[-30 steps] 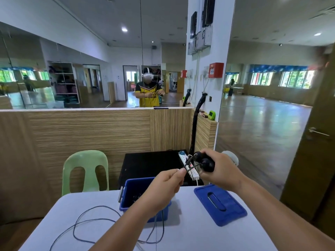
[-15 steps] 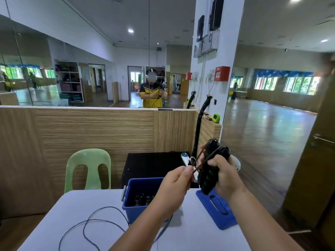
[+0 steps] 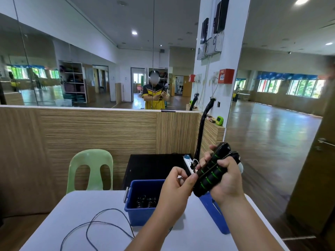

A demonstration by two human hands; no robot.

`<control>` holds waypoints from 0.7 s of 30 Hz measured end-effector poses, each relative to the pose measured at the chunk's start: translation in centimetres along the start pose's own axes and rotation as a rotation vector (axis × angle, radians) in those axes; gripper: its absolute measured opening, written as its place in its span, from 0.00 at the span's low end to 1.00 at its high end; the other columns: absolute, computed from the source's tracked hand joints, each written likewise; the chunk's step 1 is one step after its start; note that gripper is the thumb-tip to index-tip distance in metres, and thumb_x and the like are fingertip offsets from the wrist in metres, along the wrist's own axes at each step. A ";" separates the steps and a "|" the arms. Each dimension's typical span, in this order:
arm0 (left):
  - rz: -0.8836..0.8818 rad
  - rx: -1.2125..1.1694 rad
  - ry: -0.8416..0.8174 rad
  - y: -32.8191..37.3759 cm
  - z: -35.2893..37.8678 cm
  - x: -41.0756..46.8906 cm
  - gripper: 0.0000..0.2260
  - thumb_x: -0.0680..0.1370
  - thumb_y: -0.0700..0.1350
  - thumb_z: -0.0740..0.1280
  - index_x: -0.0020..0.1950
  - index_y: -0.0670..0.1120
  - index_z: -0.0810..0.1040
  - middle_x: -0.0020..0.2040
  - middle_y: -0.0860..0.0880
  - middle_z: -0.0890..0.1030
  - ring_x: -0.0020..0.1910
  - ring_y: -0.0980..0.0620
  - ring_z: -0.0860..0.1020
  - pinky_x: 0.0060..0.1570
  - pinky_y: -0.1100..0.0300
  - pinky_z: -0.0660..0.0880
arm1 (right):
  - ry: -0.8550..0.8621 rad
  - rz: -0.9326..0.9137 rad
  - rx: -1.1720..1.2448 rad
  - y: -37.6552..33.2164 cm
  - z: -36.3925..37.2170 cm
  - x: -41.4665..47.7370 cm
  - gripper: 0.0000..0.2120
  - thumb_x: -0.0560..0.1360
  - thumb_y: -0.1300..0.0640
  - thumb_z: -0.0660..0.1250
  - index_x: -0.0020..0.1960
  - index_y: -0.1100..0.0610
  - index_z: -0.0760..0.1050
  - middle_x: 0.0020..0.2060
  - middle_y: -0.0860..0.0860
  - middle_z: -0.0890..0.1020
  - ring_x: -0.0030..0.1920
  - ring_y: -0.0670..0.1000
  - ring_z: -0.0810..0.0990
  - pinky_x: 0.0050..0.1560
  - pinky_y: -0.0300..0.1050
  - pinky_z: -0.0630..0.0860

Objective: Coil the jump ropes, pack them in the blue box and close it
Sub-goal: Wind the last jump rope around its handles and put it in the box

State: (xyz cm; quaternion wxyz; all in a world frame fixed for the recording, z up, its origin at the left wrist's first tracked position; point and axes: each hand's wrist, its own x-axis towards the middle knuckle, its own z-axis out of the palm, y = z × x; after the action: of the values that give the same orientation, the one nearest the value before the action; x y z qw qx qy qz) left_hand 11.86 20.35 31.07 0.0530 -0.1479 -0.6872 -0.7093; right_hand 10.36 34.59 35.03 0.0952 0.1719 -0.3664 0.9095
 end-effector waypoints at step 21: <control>-0.307 -0.517 -0.165 -2.0 -0.5 -0.7 0.06 0.83 0.45 0.65 0.55 0.45 0.70 0.32 0.49 0.72 0.26 0.57 0.60 0.24 0.67 0.57 | 0.151 0.011 0.307 0.2 2.5 -0.1 0.17 0.66 0.57 0.60 0.53 0.57 0.74 0.38 0.52 0.74 0.36 0.52 0.72 0.45 0.48 0.71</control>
State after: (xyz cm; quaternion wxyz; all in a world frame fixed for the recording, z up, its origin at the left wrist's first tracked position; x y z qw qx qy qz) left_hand 11.92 19.87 29.00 -0.1501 -0.1080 -0.5002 -0.8459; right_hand 11.03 32.65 36.54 0.0902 0.1136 -0.2157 0.9656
